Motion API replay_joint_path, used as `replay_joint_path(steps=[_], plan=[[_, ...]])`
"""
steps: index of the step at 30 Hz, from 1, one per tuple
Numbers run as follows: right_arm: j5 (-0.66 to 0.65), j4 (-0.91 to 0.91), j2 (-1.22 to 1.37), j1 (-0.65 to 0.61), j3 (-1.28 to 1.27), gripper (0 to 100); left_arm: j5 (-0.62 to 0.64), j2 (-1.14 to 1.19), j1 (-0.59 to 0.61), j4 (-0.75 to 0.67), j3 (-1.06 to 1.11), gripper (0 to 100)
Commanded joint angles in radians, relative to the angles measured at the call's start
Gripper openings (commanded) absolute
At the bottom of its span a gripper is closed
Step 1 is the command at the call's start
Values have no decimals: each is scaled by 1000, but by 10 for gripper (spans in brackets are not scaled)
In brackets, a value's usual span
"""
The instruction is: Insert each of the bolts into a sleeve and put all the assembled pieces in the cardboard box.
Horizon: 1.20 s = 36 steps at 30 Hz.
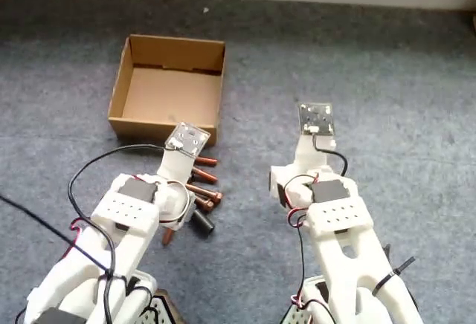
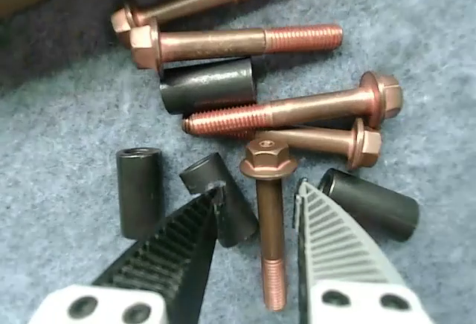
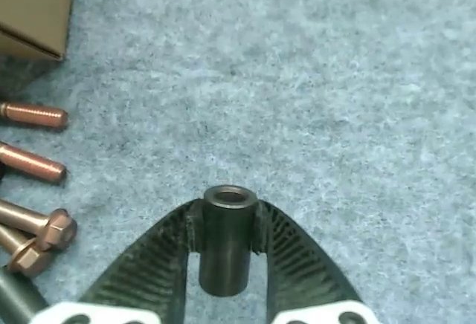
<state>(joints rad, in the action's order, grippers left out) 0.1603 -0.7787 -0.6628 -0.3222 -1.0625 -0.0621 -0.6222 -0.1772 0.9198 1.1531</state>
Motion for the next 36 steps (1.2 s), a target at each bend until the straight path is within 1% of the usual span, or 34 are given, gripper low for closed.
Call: replay_joint_path(steps=[1,6,7,10,12,15,19,23,27,30,34,36], plan=[[9,15,-35,10,8,5,11,153,-12,-98,-56,161],[11,10,-44,7,8,5,11,228,-22,-77,-114,149],[11,8,-44,7,8,5,9,228,-36,-77,-114,124],[14,-33,-45,7,15,5,8,228,-91,-72,-111,6],[15,-61,-45,7,18,5,11,219,-125,-71,-111,14],[15,-99,-47,5,27,5,12,151,-139,-20,-116,5],[11,-102,-120,5,51,5,12,-54,-125,66,-122,5],[8,-102,-302,-10,50,5,12,-325,-85,115,-125,5],[8,-99,-472,-88,50,5,14,-587,-33,109,-125,5],[8,-97,-539,-160,50,5,17,-763,-28,107,-125,5],[8,-94,-558,-229,51,5,104,-946,-25,107,-127,5],[8,-58,-561,-260,48,5,132,-1009,-25,106,-127,6]])
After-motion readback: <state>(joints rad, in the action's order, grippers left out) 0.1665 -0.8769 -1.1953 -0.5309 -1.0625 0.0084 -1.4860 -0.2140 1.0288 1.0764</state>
